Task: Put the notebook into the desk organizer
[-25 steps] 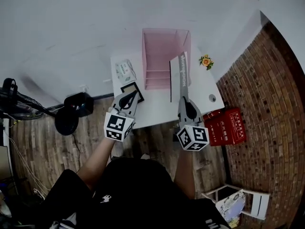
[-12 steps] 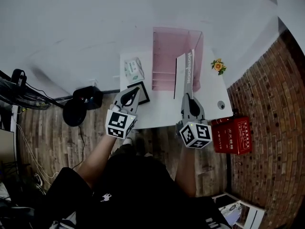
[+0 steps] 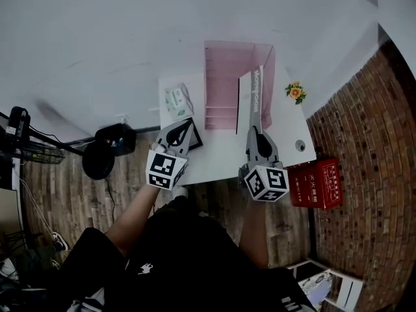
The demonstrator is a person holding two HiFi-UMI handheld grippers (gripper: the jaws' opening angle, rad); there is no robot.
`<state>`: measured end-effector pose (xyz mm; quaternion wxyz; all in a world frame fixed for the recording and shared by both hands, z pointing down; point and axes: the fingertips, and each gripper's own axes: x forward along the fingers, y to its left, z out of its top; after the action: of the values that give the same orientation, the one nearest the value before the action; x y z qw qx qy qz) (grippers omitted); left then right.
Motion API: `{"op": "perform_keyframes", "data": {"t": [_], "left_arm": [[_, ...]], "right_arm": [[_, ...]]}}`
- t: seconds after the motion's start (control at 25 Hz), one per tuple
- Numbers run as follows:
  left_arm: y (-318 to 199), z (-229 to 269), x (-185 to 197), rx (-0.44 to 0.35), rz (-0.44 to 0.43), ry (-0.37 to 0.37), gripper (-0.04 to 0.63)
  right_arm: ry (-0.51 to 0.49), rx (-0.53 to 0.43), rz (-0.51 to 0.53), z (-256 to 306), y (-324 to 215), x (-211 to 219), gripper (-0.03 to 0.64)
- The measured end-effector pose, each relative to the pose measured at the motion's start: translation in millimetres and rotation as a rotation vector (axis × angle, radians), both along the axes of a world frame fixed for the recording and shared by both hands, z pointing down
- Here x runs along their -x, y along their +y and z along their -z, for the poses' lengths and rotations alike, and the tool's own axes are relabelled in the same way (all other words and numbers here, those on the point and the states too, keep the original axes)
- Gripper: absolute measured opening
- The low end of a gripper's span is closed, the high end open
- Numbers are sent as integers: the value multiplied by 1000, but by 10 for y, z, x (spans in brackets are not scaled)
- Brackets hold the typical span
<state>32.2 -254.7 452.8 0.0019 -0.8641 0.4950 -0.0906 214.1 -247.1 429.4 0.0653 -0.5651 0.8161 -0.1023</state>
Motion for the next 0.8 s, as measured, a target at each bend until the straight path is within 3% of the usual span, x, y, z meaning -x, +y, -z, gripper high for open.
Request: {"op": "perform_keyframes", "data": {"t": [0.4,0.8], "left_arm": [[-602,107,51,-9,-90,46,2],[-1093,151,123,-23,-143,43,2]], "right_arm": [[11,-29,-29,235,-501,237,11],[21,19,-35,122,-1022,536,11]]}}
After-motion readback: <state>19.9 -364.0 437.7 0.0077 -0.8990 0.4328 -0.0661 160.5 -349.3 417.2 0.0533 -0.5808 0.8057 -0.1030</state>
